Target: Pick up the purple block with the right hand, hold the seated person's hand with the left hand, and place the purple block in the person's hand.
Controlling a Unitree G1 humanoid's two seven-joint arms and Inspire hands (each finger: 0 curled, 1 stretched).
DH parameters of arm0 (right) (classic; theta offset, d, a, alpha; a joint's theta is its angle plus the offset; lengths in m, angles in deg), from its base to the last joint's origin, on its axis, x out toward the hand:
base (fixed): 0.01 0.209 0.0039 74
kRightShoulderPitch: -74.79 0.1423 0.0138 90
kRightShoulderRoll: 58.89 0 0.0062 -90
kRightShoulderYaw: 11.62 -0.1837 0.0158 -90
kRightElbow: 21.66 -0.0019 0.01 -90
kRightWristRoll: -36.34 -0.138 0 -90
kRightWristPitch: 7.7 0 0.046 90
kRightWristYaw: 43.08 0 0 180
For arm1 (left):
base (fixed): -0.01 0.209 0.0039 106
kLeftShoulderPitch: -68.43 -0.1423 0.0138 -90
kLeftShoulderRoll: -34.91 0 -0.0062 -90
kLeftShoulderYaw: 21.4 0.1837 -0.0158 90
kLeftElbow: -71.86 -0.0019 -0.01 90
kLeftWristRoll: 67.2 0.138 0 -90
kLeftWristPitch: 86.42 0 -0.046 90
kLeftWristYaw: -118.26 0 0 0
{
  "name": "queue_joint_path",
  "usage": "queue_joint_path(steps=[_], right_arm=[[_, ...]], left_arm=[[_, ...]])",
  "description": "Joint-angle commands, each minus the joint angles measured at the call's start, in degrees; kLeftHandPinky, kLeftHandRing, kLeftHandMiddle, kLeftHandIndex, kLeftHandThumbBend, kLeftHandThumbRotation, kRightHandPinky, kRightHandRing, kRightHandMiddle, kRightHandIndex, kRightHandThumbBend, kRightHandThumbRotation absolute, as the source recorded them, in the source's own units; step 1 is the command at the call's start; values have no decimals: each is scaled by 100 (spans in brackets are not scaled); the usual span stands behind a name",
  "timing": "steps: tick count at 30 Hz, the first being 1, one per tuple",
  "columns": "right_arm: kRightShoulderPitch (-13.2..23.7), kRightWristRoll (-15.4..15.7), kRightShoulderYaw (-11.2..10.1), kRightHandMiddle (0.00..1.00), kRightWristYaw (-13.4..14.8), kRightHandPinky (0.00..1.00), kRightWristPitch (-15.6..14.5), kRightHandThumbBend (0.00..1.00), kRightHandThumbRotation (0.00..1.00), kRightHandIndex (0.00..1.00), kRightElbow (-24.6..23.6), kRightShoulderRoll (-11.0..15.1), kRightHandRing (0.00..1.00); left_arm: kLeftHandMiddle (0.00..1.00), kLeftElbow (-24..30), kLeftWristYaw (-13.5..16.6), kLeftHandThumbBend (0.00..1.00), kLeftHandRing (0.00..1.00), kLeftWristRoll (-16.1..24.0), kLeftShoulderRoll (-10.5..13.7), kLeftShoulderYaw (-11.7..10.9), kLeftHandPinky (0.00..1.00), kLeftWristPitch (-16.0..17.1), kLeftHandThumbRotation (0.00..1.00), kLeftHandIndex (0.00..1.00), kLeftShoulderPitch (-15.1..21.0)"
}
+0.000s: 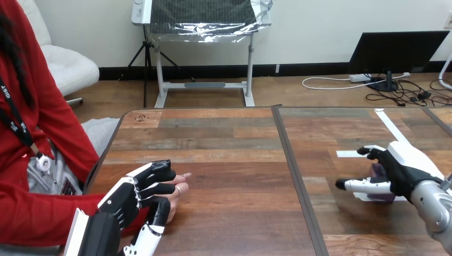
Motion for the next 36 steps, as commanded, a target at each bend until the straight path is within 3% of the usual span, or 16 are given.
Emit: queue_joint_path(steps=[1, 4, 8, 17, 23, 36], right_arm=[[526, -115, -50, 88, -42, 77, 26, 81, 51, 87, -22, 216, 87], [522, -215, -136, 88, -109, 77, 29, 84, 48, 87, -19, 222, 86], [567, -111, -19, 87, -167, 76, -34, 88, 48, 87, -41, 307, 85], [616, -287, -128, 89, -455, 72, -140, 94, 41, 88, -64, 362, 85], [663, -393, -160, 89, -621, 73, -260, 92, 31, 88, -45, 391, 87], [708, -566, -201, 91, -857, 75, -321, 95, 24, 89, -67, 457, 89]], left_arm=[[75, 89, 1, 31, 71, -69, -7, -32, 65, 114, 62, 76, 224], [75, 106, 6, 32, 71, -40, -4, -40, 65, 100, 62, 76, 227], [75, 99, -12, 32, 70, -89, 6, -37, 65, 111, 62, 76, 227], [75, 100, -22, 31, 70, -83, 17, -52, 64, 108, 61, 76, 219], [75, 123, -3, 31, 70, -34, 1, -69, 64, 105, 61, 76, 210], [74, 108, 10, 33, 70, -16, -17, -65, 64, 98, 61, 76, 212]])
